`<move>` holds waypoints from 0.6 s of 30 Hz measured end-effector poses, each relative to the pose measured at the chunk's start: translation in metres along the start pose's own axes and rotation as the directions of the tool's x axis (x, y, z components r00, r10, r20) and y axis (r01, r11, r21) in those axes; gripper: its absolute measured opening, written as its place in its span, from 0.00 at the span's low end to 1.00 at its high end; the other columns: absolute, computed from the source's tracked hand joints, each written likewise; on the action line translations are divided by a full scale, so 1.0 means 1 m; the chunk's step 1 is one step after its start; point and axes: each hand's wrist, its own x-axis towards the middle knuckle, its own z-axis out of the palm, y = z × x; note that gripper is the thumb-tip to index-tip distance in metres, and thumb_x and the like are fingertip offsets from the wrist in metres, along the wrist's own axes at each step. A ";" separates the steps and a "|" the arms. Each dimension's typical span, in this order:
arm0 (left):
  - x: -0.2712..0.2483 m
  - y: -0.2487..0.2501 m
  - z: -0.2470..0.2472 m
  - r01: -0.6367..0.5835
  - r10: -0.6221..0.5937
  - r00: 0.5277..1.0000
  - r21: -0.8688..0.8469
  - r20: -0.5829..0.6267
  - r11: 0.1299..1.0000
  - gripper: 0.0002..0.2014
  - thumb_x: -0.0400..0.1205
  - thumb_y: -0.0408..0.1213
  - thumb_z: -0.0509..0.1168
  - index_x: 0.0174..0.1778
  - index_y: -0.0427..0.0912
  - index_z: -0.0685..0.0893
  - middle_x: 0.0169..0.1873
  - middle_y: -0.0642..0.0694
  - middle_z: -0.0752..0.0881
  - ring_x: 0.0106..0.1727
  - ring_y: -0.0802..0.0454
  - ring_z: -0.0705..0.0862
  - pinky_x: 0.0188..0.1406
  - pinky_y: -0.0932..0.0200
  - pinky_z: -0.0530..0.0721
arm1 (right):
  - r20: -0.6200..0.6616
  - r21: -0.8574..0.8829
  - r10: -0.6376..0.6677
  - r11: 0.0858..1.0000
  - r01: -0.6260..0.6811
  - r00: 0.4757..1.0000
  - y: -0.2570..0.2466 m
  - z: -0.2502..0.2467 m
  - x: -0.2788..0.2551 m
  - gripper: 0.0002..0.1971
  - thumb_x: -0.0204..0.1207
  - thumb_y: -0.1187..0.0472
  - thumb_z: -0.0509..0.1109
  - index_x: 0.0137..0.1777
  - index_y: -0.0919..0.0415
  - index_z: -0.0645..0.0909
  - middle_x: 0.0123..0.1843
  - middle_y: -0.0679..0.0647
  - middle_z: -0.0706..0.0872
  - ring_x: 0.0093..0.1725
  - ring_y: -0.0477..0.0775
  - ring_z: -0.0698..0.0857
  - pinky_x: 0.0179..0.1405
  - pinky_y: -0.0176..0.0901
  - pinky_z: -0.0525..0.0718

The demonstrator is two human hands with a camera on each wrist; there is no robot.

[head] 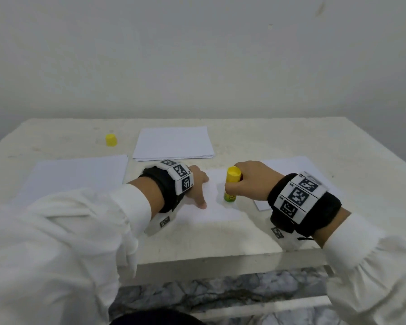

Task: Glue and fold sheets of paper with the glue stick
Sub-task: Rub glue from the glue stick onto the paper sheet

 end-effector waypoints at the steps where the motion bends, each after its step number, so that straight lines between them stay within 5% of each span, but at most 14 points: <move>1: -0.001 0.001 0.000 -0.001 0.001 1.000 0.002 -0.001 1.000 0.44 0.76 0.57 0.70 0.84 0.48 0.55 0.81 0.43 0.59 0.80 0.42 0.61 0.76 0.50 0.63 | 0.007 -0.005 0.001 1.000 -0.001 1.000 0.000 0.001 -0.005 0.12 0.71 0.55 0.70 0.33 0.59 0.71 0.33 0.51 0.75 0.33 0.49 0.73 0.33 0.42 0.70; 4: -0.002 0.001 -0.001 -0.013 0.013 1.000 0.000 -0.007 1.000 0.45 0.76 0.57 0.70 0.84 0.48 0.55 0.81 0.43 0.60 0.80 0.42 0.61 0.76 0.50 0.62 | 0.071 0.041 0.022 0.999 -0.025 0.997 0.003 -0.003 -0.015 0.09 0.71 0.57 0.71 0.35 0.60 0.76 0.32 0.50 0.79 0.32 0.48 0.76 0.31 0.39 0.72; 6: -0.002 0.000 0.000 -0.019 0.019 1.000 -0.018 -0.017 1.000 0.45 0.75 0.57 0.71 0.83 0.48 0.57 0.80 0.43 0.60 0.80 0.42 0.62 0.75 0.51 0.63 | 0.114 0.245 0.031 0.968 -0.059 0.993 0.010 -0.011 -0.015 0.04 0.72 0.62 0.72 0.42 0.64 0.82 0.33 0.52 0.85 0.31 0.50 0.81 0.27 0.37 0.74; 9: -0.002 -0.003 0.004 -0.018 0.013 0.999 -0.093 -0.050 0.995 0.46 0.72 0.56 0.74 0.82 0.49 0.59 0.78 0.46 0.65 0.76 0.43 0.67 0.72 0.50 0.68 | -0.004 0.640 0.094 0.765 -0.069 0.996 0.024 -0.026 -0.001 0.08 0.75 0.73 0.68 0.50 0.63 0.76 0.42 0.59 0.89 0.38 0.56 0.87 0.29 0.41 0.77; 13: -0.001 -0.007 0.005 -0.031 0.021 0.998 -0.151 -0.067 0.988 0.41 0.68 0.56 0.76 0.74 0.51 0.65 0.69 0.48 0.74 0.67 0.44 0.75 0.56 0.52 0.74 | -0.111 0.813 0.253 0.580 -0.058 0.961 0.031 -0.029 0.044 0.11 0.78 0.73 0.62 0.57 0.63 0.75 0.43 0.55 0.78 0.39 0.51 0.79 0.40 0.42 0.80; 15: -0.001 -0.009 0.006 -0.053 0.043 0.996 -0.132 -0.072 0.990 0.37 0.68 0.58 0.75 0.70 0.51 0.71 0.69 0.49 0.74 0.67 0.46 0.74 0.57 0.53 0.75 | -0.158 0.811 0.314 0.583 -0.058 0.936 0.030 -0.025 0.070 0.12 0.77 0.72 0.64 0.58 0.63 0.78 0.42 0.54 0.77 0.38 0.51 0.76 0.39 0.39 0.76; 18: 0.000 -0.014 0.008 -0.073 0.061 0.995 -0.160 -0.080 0.984 0.31 0.71 0.55 0.73 0.69 0.53 0.74 0.71 0.51 0.72 0.69 0.47 0.72 0.60 0.54 0.75 | -0.253 0.646 0.361 0.754 -0.121 0.898 0.027 -0.023 0.101 0.19 0.75 0.69 0.68 0.67 0.62 0.77 0.54 0.57 0.82 0.50 0.57 0.81 0.38 0.37 0.74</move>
